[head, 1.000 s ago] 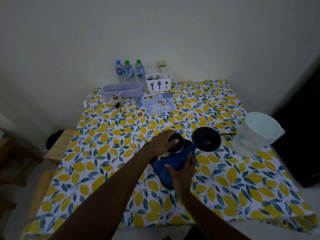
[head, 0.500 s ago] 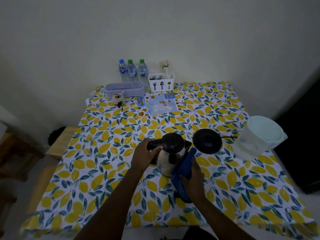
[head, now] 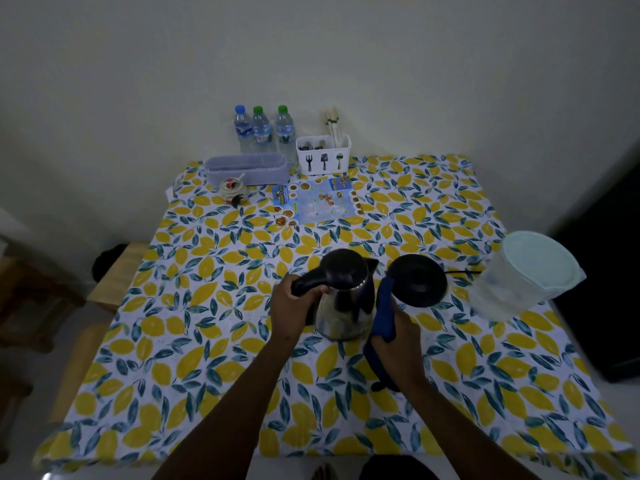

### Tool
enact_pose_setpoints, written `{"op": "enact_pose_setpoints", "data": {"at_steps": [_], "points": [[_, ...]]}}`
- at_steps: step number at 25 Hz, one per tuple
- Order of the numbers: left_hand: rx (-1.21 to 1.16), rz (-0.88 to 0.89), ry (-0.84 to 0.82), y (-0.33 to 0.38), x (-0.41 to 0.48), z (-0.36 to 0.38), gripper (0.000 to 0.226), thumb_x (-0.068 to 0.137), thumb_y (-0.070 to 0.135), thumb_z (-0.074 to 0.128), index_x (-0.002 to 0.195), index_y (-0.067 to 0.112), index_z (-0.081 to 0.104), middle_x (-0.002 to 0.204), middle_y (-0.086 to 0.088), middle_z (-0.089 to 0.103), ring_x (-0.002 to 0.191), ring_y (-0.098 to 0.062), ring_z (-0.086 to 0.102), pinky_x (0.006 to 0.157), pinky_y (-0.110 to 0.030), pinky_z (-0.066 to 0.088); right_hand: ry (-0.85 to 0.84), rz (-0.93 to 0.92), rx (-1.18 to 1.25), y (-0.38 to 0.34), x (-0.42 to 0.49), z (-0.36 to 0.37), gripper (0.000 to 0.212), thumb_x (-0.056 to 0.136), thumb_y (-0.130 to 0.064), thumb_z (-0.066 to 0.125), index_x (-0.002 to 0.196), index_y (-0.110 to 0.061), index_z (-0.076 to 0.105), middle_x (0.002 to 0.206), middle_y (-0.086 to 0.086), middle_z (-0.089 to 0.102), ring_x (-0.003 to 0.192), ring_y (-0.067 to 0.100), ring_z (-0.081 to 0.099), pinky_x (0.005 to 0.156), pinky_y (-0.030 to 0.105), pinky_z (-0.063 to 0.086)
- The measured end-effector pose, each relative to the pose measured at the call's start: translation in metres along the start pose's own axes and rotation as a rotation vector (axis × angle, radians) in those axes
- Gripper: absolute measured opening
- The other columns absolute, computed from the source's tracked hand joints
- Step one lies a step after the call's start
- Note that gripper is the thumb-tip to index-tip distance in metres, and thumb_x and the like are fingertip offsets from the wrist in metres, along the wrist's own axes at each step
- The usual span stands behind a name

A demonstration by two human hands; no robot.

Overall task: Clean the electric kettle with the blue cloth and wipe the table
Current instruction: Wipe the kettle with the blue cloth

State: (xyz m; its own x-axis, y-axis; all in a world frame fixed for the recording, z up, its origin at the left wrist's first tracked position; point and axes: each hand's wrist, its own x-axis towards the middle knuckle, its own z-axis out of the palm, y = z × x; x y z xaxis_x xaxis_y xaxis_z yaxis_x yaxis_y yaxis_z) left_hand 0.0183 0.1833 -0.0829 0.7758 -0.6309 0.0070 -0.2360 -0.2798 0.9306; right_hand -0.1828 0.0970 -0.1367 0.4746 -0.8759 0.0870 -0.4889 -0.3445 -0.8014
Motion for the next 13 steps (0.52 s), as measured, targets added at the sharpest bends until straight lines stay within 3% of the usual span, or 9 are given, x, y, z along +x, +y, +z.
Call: {"op": "enact_pose_setpoints", "data": {"at_steps": [3, 5, 8, 10, 13], "points": [[-0.017, 0.001, 0.086, 0.005, 0.017, -0.001, 0.032, 0.077, 0.038, 0.077, 0.088, 0.016, 0.057, 0.076, -0.001, 0.060, 0.073, -0.014, 0.059, 0.061, -0.026, 0.046, 0.011, -0.069, -0.035, 0.003, 0.014, -0.005, 0.057, 0.080, -0.017, 0.057, 0.136, -0.015, 0.046, 0.079, 0.007, 0.061, 0.052, 0.006, 0.043, 0.052, 0.012, 0.027], [-0.019, -0.003, 0.129, 0.005, 0.031, 0.001, 0.034, 0.079, 0.038, 0.076, 0.087, 0.013, 0.056, 0.078, -0.011, 0.059, 0.073, -0.026, 0.058, 0.063, -0.040, 0.049, 0.007, -0.079, -0.133, 0.010, 0.024, -0.009, 0.059, 0.079, -0.024, 0.055, 0.137, -0.016, 0.043, 0.092, 0.012, 0.063, 0.058, 0.009, 0.045, 0.054, 0.017, 0.034], [-0.010, -0.016, 0.177, -0.001, 0.048, 0.004, 0.036, 0.080, 0.035, 0.075, 0.086, 0.007, 0.054, 0.078, -0.020, 0.055, 0.072, -0.035, 0.053, 0.063, -0.048, 0.046, -0.045, -0.039, -0.401, 0.026, 0.037, -0.010, 0.070, 0.078, -0.026, 0.062, 0.142, -0.018, 0.035, 0.124, 0.011, 0.055, 0.092, 0.031, 0.052, 0.074, 0.046, 0.049], [-0.014, -0.033, 0.197, -0.008, 0.055, 0.003, 0.034, 0.081, 0.036, 0.074, 0.086, 0.009, 0.054, 0.078, -0.018, 0.054, 0.072, -0.034, 0.053, 0.063, -0.047, 0.044, -0.136, -0.003, -0.560, 0.033, 0.043, -0.008, 0.071, 0.081, -0.029, 0.063, 0.144, -0.017, 0.033, 0.137, 0.012, 0.047, 0.111, 0.039, 0.045, 0.084, 0.053, 0.048], [-0.019, -0.018, 0.212, -0.016, 0.056, -0.001, 0.030, 0.083, 0.039, 0.071, 0.085, 0.014, 0.053, 0.073, -0.005, 0.052, 0.068, -0.023, 0.052, 0.062, -0.037, 0.040, -0.415, 0.086, -0.749, 0.044, 0.044, 0.006, 0.074, 0.087, -0.043, 0.053, 0.149, -0.025, 0.018, 0.154, 0.010, 0.024, 0.135, 0.039, 0.024, 0.099, 0.056, 0.038]]}}
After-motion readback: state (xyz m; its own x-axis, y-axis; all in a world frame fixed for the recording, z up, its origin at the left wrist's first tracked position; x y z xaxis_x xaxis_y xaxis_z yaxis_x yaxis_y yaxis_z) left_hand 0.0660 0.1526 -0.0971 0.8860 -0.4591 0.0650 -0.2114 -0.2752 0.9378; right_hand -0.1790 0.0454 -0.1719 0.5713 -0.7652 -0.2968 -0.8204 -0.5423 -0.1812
